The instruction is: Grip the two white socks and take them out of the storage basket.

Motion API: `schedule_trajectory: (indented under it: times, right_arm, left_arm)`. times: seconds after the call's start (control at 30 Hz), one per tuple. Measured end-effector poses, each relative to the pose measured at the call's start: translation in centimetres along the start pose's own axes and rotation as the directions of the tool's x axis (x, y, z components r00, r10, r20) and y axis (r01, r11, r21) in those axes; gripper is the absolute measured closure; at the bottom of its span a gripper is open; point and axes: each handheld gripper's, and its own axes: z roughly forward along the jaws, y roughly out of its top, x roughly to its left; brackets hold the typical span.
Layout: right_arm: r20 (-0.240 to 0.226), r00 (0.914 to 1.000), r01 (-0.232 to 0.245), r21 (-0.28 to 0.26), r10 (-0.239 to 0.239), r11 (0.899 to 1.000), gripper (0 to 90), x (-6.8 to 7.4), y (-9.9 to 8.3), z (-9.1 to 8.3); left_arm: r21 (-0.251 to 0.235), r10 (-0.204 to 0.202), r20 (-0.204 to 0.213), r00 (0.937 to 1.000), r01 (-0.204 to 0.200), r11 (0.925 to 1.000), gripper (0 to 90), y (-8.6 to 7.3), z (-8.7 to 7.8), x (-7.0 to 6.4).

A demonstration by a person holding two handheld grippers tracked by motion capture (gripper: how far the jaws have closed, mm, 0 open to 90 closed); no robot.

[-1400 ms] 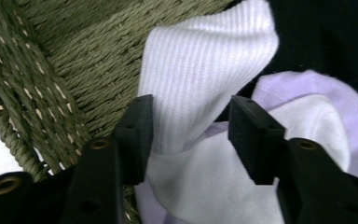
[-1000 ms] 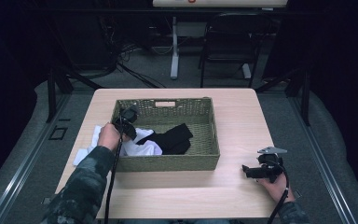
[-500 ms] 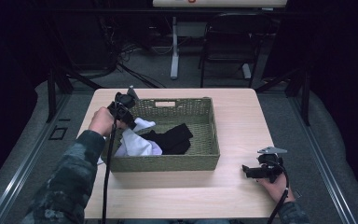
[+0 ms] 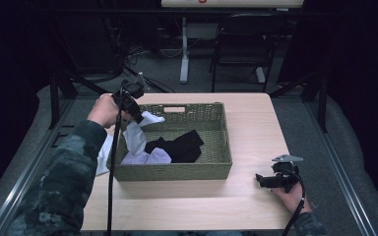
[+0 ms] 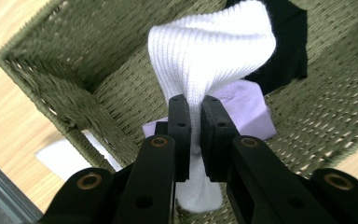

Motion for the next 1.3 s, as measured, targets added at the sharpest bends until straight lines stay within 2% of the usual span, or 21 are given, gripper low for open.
schedule_trajectory:
  times: [0.17, 0.57, 0.73, 0.93, 1.07, 1.3]
  right_arm:
    - [-0.002, 1.0, 0.001, 0.001, -0.001, 1.0, 0.0, 0.0, 0.0, 0.0]
    - [-0.005, 1.0, 0.007, 0.006, -0.007, 1.0, 0.0, -0.1, 0.0, 0.0]
    - [0.001, 1.0, 0.001, 0.0, -0.001, 1.0, 0.0, 0.0, 0.0, 0.0]
    - [0.005, 1.0, -0.003, 0.003, 0.003, 1.0, 0.0, 0.0, -0.2, -0.2]
    - [0.002, 1.0, 0.0, 0.002, 0.0, 1.0, 0.0, 0.0, -0.1, -0.1]
    - [0.002, 1.0, -0.001, 0.002, 0.001, 1.0, 0.0, 0.0, -0.1, -0.1]
  left_arm:
    - [0.009, 0.014, 0.011, 0.9998, -0.014, 0.9999, 83.4, 0.7, -1.3, -0.4]
    - [0.009, 0.053, -0.031, 0.9981, -0.052, 0.9986, 83.4, 2.1, -5.4, -1.1]
    - [0.0, 0.052, -0.044, 0.9977, -0.052, 0.9987, 83.4, 2.1, -6.7, -1.0]
    - [0.005, 0.032, -0.068, 0.9972, -0.032, 0.9995, 83.4, 1.3, -7.9, -0.3]
    - [-0.018, 0.012, -0.077, 0.9969, -0.013, 0.9998, 83.4, 0.6, -9.3, 0.4]
    - [-0.026, -0.046, -0.109, 0.9929, 0.043, 0.9987, 83.4, -1.8, -10.8, 2.3]
